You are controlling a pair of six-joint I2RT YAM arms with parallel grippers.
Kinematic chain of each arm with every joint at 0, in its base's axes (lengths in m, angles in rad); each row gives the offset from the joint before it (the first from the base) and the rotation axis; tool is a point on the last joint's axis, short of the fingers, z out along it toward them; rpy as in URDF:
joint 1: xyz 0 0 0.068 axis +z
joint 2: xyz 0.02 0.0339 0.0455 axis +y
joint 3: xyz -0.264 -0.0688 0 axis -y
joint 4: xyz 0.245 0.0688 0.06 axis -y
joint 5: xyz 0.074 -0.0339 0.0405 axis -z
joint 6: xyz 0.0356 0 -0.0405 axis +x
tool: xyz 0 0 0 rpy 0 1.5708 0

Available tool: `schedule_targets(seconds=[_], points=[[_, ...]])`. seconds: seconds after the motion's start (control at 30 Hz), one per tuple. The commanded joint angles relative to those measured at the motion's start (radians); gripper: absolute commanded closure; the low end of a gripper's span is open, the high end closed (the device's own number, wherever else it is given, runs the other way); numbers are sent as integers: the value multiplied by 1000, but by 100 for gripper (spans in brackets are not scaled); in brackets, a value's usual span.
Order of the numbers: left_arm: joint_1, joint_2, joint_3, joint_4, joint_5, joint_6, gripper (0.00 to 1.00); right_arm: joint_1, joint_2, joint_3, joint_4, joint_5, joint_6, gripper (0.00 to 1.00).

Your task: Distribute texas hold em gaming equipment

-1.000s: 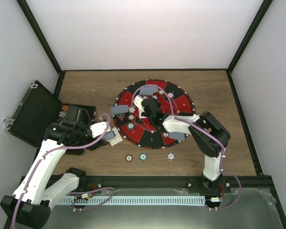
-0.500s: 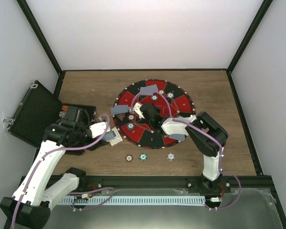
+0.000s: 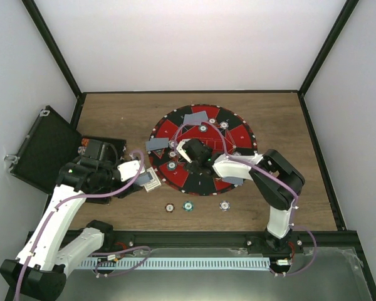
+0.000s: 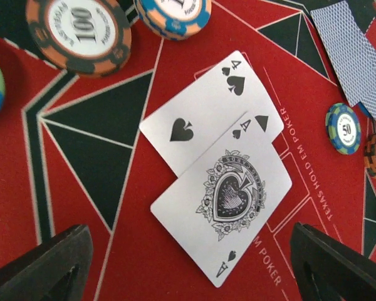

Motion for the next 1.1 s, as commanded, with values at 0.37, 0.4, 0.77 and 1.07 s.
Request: schedule_targets(seconds=[0.37, 0.4, 0.77, 1.07], points=[[1, -12, 10, -2, 26, 12, 96, -244, -164, 279, -293, -554, 681, 13], [1, -13, 11, -1, 28, 11, 96, -253, -171, 276, -297, -628, 721, 13], [1, -15, 5, 11, 43, 9, 96, -304, -149, 224, -373, -813, 865, 15], [1, -21, -5, 8, 34, 14, 95, -309, -81, 102, -301, -850, 910, 16]])
